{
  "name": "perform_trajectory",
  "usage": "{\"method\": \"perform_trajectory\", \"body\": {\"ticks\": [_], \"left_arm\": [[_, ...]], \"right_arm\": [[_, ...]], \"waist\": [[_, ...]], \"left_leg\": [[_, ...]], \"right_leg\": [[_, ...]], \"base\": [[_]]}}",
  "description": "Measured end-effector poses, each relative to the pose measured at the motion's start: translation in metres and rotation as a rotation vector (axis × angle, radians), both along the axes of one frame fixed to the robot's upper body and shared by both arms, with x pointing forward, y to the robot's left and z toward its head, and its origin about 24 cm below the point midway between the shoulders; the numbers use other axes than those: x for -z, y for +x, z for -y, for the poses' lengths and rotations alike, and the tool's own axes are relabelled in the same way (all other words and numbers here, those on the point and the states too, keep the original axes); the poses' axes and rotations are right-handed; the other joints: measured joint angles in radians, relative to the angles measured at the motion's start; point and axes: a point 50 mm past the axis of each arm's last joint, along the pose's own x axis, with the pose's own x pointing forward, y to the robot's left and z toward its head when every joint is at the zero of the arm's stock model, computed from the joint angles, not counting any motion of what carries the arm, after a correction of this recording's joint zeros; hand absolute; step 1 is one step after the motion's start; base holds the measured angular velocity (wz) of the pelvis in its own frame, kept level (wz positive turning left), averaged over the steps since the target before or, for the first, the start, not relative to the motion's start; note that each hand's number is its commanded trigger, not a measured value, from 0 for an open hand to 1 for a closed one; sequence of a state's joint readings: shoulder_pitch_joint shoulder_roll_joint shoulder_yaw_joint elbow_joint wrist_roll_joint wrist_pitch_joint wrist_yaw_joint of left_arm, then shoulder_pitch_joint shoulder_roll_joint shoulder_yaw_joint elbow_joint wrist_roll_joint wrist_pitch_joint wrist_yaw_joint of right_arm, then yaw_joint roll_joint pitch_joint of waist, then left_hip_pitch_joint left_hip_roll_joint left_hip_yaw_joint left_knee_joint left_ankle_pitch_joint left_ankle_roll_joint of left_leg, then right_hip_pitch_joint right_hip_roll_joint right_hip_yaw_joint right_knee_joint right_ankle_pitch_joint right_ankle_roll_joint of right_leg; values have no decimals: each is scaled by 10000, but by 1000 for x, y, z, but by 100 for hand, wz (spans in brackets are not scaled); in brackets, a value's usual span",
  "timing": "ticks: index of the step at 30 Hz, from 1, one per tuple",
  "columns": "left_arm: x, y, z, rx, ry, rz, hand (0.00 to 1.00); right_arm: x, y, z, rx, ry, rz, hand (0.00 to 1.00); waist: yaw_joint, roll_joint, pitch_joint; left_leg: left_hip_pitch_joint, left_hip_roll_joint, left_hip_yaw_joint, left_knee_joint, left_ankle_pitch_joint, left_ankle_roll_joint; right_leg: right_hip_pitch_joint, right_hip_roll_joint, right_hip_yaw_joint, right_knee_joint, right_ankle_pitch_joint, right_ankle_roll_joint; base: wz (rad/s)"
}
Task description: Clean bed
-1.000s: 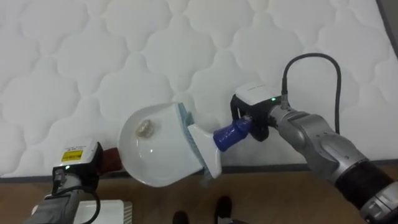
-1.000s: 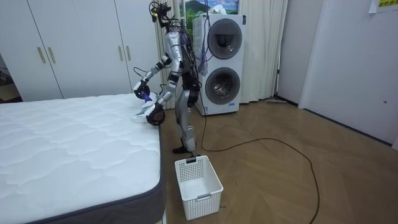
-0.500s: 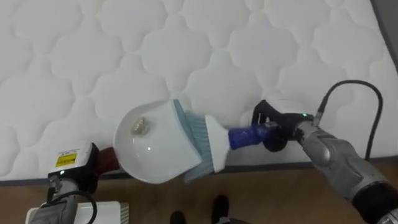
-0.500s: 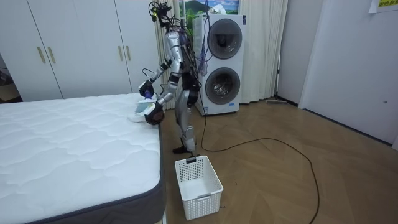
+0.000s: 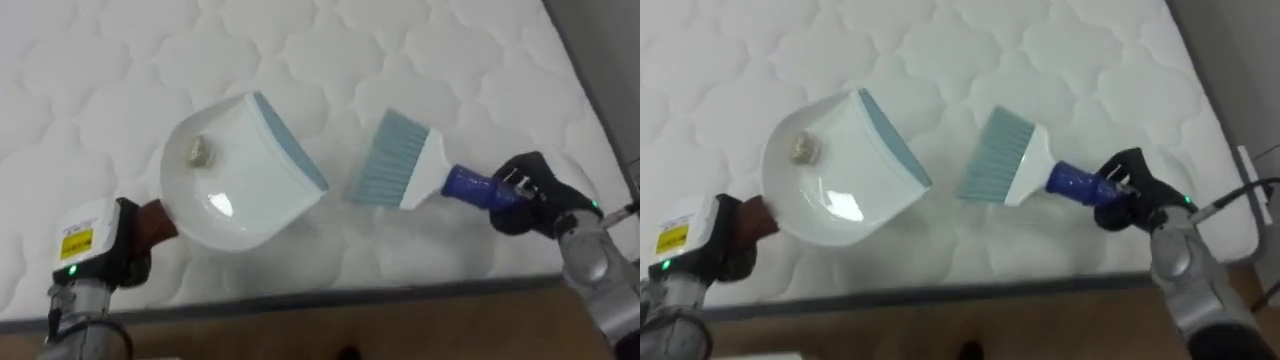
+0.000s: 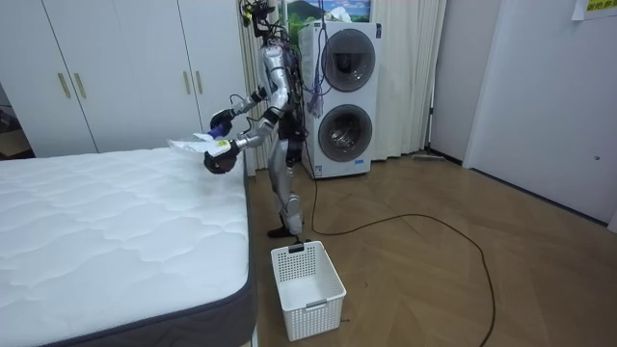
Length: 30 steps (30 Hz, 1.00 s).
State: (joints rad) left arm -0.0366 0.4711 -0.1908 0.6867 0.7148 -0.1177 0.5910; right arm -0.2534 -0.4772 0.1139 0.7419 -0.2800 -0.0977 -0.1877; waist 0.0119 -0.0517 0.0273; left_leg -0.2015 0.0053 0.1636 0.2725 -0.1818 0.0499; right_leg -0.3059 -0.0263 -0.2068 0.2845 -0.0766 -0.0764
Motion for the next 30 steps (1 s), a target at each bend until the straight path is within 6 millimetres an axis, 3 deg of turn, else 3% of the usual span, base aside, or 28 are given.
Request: {"method": "perform_trajectory", "body": {"ticks": [5, 10, 13, 17, 22, 30], "left_arm": [[-4, -11, 7, -335, -551, 800, 100], [-11, -8, 9, -584, -974, 1432, 100], [-14, -9, 16, -656, -1452, 1833, 100], [-16, -9, 31, -531, -2001, 2429, 100], [-18, -7, 38, -472, -2348, 2718, 100], [-18, -7, 42, -260, -2602, 2780, 100]], "right_arm": [[4, -16, 19, 1816, 1531, 672, 0], [10, -23, 20, 2503, 2587, 850, 0], [11, -23, 14, 2727, 3152, 1159, 0], [17, -29, -8, 2420, 3875, 1455, 0], [19, -30, -24, 2249, 4651, 1732, 0], [18, -27, -36, 2053, 5164, 2089, 0]], "waist": [[-20, 140, -189], [-22, 133, -258], [-1, 157, -267], [71, 283, -346], [5, 514, -284], [-69, 467, -258]], "left_leg": [[1173, -11, -132, -553, 0, -4], [1653, -16, -97, -780, -2, -5], [1926, 4, -60, -876, -16, -26], [2447, 74, -72, -1063, -70, -100], [2645, 77, -91, -1107, -81, -113], [2666, 75, -103, -1110, -84, -116]], "right_leg": [[1201, 70, -154, -516, -40, 130], [1619, 106, -122, -646, -63, 165], [1883, 164, -67, -777, -49, 175], [2454, 316, -3, -1115, -19, 178], [2640, 330, 20, -1133, -37, 188], [2668, 340, 47, -1143, -48, 189]], "base": [[6], [-3], [-5], [-2], [0], [0]]}}
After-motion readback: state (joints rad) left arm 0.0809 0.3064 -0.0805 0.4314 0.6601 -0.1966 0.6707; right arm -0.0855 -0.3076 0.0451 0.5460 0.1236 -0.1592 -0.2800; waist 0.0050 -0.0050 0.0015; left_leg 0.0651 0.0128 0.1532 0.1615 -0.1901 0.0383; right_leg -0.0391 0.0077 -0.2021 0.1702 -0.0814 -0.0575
